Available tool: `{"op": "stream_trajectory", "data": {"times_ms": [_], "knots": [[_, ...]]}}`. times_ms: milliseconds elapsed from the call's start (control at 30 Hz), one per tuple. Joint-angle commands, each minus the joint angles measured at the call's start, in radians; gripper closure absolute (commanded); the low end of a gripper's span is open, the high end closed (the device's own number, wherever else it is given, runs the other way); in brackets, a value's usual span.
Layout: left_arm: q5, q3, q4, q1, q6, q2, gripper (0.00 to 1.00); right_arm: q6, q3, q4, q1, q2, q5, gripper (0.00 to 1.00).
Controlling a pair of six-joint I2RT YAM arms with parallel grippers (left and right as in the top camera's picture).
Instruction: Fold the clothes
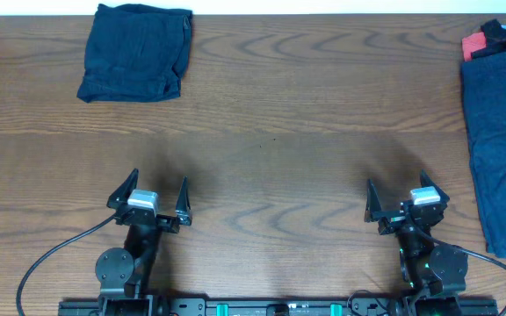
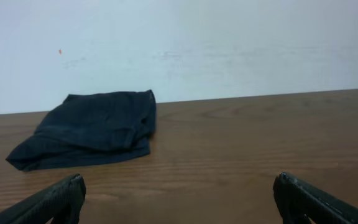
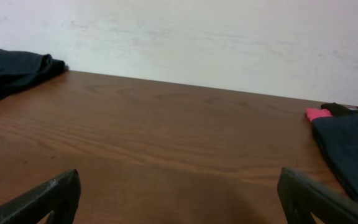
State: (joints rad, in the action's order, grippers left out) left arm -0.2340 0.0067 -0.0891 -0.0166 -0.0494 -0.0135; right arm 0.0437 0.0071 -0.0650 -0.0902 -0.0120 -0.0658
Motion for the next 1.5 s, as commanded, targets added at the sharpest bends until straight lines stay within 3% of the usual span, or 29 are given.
{"op": "stream_trajectory", "data": {"times_ms": [0,200,500,1467], "knots": [[0.026,-0.003,-0.005,0.005,-0.009,0.012,0.02,-0.013,-0.002,-0.005,-0.012,0.007,0.01,0.01],[0.071,-0.003,0.005,0.005,-0.01,0.012,0.02,-0.013,-0.002,-0.005,-0.012,0.007,0.01,0.01],[0.07,-0.003,0.142,0.005,-0.01,0.012,0.02,-0.013,-0.002,-0.005,-0.012,0.007,0.01,0.01],[0.07,-0.003,0.145,0.005,-0.01,0.01,0.02,-0.013,-0.002,-0.005,-0.012,0.007,0.01,0.01]]}}
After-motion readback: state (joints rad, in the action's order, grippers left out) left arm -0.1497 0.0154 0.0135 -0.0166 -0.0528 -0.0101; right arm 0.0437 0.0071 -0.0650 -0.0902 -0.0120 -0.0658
